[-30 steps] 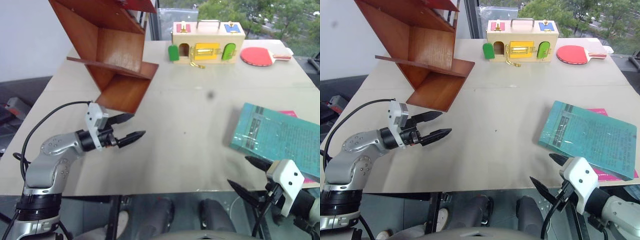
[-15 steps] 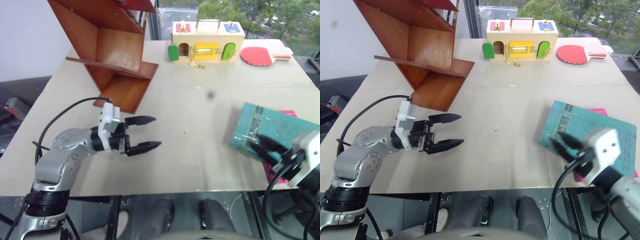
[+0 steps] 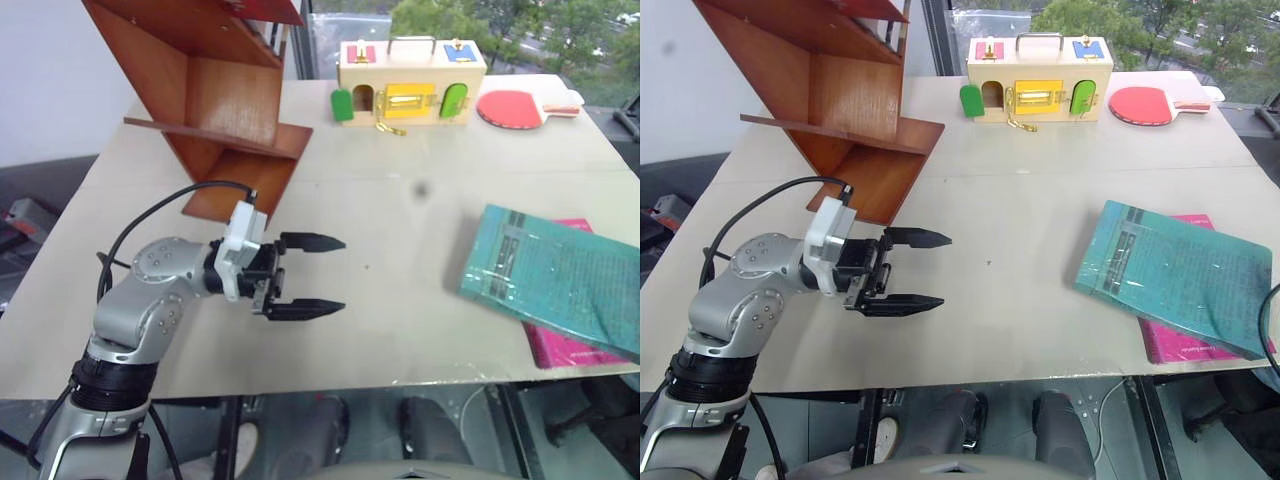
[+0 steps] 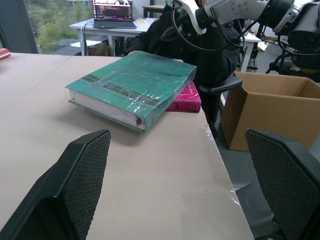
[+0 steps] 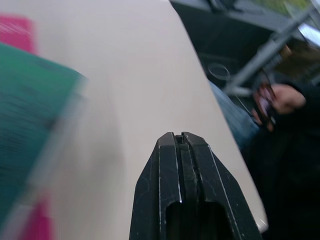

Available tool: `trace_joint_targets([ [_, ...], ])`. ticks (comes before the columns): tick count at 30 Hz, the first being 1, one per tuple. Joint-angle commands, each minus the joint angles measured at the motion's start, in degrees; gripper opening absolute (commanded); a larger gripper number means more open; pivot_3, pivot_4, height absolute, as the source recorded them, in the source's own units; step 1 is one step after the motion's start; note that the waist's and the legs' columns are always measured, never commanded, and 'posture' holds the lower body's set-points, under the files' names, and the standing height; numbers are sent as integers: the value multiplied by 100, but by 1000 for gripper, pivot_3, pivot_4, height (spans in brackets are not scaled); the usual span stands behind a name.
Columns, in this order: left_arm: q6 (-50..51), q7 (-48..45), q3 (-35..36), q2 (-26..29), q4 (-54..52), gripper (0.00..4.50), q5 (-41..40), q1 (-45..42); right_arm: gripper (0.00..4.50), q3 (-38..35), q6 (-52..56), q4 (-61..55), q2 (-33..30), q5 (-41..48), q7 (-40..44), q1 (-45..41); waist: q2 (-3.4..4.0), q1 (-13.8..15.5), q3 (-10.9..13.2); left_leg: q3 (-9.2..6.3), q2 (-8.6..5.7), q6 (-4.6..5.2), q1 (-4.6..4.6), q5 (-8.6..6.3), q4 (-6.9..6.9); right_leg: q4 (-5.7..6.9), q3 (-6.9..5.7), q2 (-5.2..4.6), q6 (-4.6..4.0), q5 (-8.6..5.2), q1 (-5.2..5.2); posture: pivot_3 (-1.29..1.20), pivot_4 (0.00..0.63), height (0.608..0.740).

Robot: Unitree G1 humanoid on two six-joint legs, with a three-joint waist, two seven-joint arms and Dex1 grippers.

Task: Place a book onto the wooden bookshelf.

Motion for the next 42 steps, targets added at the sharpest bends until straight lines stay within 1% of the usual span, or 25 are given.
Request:
trace_joint_targets([
  [1,-81,42,5,-32,-134,4500,-1,-21,22,255,-210,563,-18,-118,530,-213,-1,-5,0,0,0,0,0,0,2,-1,0,0,1,0,2,0,150,740],
  [6,-39,99,16,-34,-189,4500,-28,-11,22,497,-246,1647,89,87,1262,-818,5,-1,0,2,-1,6,2,-3,5,-2,1,-1,1,1,5,0,150,740],
  [11,4,153,49,1,-228,4500,-57,23,22,647,-30,2472,-33,346,2137,-1272,6,0,-1,1,-1,4,2,-2,4,-2,1,0,1,1,4,0,150,740],
  [15,32,177,100,38,-271,4500,-87,72,22,905,77,2674,-76,386,2646,-1433,8,0,-2,0,-1,4,2,-2,5,-2,0,0,1,2,4,0,150,740],
  [19,37,200,152,89,-323,4500,-109,145,22,1326,314,2449,129,519,2885,-1701,6,-58,-2,0,0,4,3,-2,5,-2,2,0,1,2,4,0,150,740],
  [23,32,213,176,123,-320,4500,-119,170,22,1498,537,2124,347,634,2845,-1905,6,-124,-3,1,6,4,7,-3,5,1,4,3,0,2,5,0,150,740],
  [28,6,214,176,135,-278,4500,-85,158,22,1709,919,1535,774,788,2556,-2139,4,-142,-4,7,24,5,13,-4,4,2,11,17,-4,5,4,0,150,740],
  [36,-18,193,204,179,-269,4500,-64,206,22,2001,1387,624,1683,1042,1792,-2526,4,-131,-4,7,26,3,12,-4,4,2,12,19,-7,7,2,0,150,740],
  [42,-49,174,195,199,-250,4500,-47,222,22,2256,1509,361,2253,1129,1345,-2778,3,-127,-6,6,26,2,13,-4,4,3,11,20,-8,8,2,0,150,740],
])
